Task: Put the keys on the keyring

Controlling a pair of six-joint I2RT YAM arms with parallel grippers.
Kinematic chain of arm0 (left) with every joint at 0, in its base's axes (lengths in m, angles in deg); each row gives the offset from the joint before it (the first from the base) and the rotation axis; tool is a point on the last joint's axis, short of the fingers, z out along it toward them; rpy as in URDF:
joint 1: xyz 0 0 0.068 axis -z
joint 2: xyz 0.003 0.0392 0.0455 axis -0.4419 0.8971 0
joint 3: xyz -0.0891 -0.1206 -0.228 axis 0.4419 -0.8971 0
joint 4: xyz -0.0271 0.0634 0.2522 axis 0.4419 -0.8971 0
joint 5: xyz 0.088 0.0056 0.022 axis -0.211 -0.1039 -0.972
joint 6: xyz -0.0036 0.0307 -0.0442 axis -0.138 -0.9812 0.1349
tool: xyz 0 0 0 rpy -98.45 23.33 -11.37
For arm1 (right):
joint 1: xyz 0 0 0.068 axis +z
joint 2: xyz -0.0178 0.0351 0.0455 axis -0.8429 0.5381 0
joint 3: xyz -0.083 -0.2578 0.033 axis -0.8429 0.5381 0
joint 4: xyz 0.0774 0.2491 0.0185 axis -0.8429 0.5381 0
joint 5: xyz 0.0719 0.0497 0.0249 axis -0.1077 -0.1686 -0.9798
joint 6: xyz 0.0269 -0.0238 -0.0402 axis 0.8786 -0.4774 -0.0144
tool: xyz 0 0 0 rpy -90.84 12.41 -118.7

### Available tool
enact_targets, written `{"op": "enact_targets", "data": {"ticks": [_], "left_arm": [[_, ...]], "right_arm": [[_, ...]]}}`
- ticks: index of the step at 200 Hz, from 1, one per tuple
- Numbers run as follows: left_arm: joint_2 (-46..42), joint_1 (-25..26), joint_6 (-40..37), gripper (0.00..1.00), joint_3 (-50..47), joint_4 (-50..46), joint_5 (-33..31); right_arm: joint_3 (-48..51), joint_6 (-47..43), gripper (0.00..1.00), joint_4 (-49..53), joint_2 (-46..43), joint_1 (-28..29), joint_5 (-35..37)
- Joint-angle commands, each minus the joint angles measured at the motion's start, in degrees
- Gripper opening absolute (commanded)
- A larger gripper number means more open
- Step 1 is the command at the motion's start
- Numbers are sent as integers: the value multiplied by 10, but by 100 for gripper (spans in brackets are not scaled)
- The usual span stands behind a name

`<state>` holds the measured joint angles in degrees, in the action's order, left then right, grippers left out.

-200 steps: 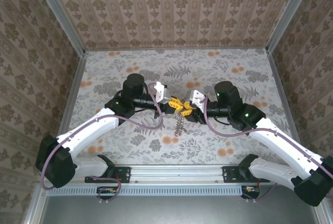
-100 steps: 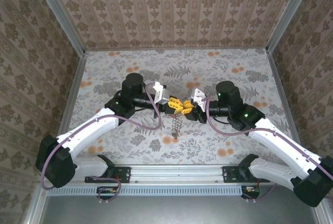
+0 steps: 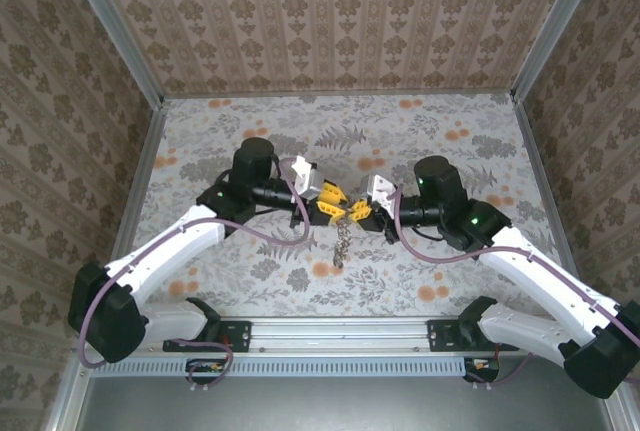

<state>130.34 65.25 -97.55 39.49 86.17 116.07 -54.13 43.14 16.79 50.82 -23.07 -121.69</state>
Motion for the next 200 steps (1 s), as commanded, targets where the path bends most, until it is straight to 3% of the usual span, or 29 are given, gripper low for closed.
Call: {"op": "enact_targets", "data": {"ticks": [1, 47, 113, 158, 183, 200], "left_arm": [[-17, -2, -153, 33, 67, -232, -37], [3, 15, -146, 39, 91, -243, -68], [43, 47, -149, 39, 114, -256, -91], [66, 61, -153, 29, 136, -262, -101], [72, 63, -170, 0, 142, -274, -101], [68, 64, -197, 0, 144, -293, -93]], "right_arm": [[-43, -50, 0, 75, 11, 1, 13], [-58, -66, 0, 92, 34, 15, 34], [-58, -45, 0, 75, 36, 25, 37], [-42, -42, 0, 53, 27, 28, 32], [-42, -41, 0, 51, 29, 28, 32], [-38, -40, 0, 46, 23, 28, 35]]}}
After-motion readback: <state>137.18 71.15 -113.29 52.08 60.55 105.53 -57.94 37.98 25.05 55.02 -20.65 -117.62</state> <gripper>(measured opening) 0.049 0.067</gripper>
